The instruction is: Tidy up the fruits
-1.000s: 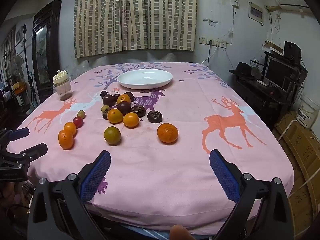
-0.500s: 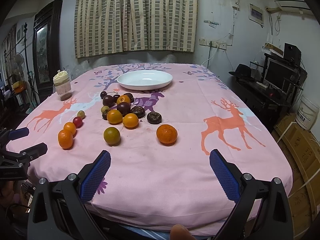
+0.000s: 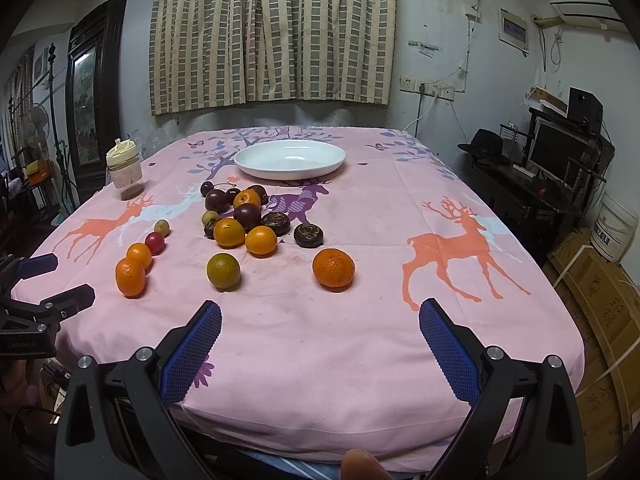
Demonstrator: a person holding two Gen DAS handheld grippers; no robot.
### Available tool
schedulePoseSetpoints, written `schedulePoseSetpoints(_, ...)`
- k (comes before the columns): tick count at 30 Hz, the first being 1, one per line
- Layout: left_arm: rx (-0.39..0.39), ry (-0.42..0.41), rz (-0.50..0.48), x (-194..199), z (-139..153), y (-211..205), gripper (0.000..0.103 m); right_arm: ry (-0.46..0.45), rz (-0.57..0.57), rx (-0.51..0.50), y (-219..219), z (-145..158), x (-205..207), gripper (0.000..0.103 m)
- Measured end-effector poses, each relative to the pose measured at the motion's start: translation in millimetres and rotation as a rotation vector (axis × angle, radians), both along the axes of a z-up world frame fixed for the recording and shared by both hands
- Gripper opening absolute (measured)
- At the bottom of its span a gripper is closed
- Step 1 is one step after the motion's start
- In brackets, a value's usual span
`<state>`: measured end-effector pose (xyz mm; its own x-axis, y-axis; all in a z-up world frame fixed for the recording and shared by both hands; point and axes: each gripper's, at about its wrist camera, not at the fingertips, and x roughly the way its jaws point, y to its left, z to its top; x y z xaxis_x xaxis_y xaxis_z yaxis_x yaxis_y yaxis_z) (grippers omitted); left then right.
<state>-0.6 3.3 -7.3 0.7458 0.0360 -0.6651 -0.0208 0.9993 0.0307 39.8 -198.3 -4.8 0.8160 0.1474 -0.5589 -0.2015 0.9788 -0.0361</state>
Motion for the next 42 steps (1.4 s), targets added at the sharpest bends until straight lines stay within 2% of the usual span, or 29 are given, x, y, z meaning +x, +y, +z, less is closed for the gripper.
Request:
schedulePoseSetpoints(29,0.001,0.019,0.003,4.4,-5.4,0.7,0.098,0.002,0.004,-0.001,-0.5,-0.1,0.5,0.099)
schedulePoseSetpoints(42,-0.003,0.043,0.005,10.0,-10.3,1.1,0.098,-0.006,0.070,-0.018,9.8,-2.5,-0.5,0.099)
